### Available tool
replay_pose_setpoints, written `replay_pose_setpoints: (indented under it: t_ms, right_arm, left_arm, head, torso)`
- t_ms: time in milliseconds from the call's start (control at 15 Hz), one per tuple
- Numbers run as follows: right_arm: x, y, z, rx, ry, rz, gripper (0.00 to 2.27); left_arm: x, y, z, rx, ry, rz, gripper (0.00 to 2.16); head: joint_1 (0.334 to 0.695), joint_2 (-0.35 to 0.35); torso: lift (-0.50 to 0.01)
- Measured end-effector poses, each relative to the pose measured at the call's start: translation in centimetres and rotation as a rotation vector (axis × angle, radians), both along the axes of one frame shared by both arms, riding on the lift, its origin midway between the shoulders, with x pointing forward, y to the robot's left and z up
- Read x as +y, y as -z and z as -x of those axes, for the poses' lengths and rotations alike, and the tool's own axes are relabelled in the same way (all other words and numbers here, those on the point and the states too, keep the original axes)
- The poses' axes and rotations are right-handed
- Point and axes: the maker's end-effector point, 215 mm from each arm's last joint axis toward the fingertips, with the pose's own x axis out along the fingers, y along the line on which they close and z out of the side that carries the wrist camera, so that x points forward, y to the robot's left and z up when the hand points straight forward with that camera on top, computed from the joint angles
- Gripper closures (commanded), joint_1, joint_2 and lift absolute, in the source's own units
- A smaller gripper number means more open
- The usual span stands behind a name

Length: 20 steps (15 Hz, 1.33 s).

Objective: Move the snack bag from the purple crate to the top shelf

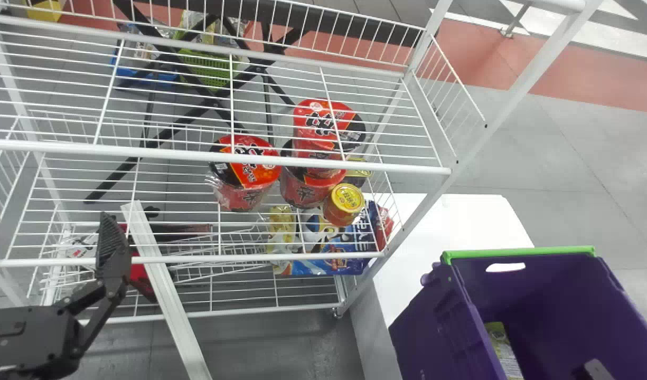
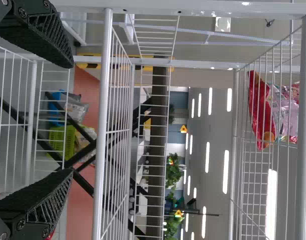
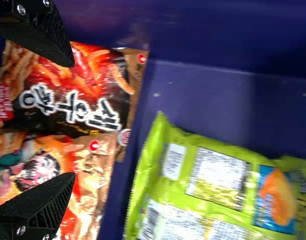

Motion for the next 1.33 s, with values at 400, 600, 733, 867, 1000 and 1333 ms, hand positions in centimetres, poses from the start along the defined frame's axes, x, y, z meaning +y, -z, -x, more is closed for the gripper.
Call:
replay_pose_setpoints:
  t_ms: [400, 600, 733, 867, 1000, 1333]
  right_arm:
    - [-0.2, 1.2, 3.8, 0.088, -0.048, 0.009, 0.01]
    - [-0.7, 1.5, 5.2, 0.120, -0.063, 0.016, 0.01]
    - [-1.5, 1.5, 5.7, 0.121, -0.058, 0.030, 0.01]
    - [-2.4, 1.2, 6.2, 0.116, -0.051, 0.046, 0.02]
    - [-3.5, 0.8, 6.3, 0.103, -0.051, 0.071, 0.02]
    - [-5.1, 1.1, 7.1, 0.109, -0.058, 0.153, 0.02]
  left_arm:
    - [0.2, -0.2, 0.0, -0.014, -0.003, 0.004, 0.06]
    - [0.2, 0.2, -0.2, -0.012, -0.003, 0.004, 0.06]
    - [0.3, 0.3, -0.3, -0.010, -0.002, 0.006, 0.06]
    - [0.3, 0.4, -0.4, -0.009, -0.001, 0.008, 0.06]
    - [0.3, 0.4, -0.5, -0.011, 0.000, 0.010, 0.06]
    - [0.3, 0.3, -0.6, -0.016, -0.002, 0.014, 0.06]
  head:
    - [0.695, -0.350]
    - [0.695, -0.350]
    - [0.695, -0.350]
    - [0.695, -0.350]
    - [0.695, -0.350]
    - [0.695, -0.350]
  torso:
    - [-0.455]
    - [-0.455]
    - [-0.455]
    - [-0.455]
    - [-0.455]
    - [-0.455]
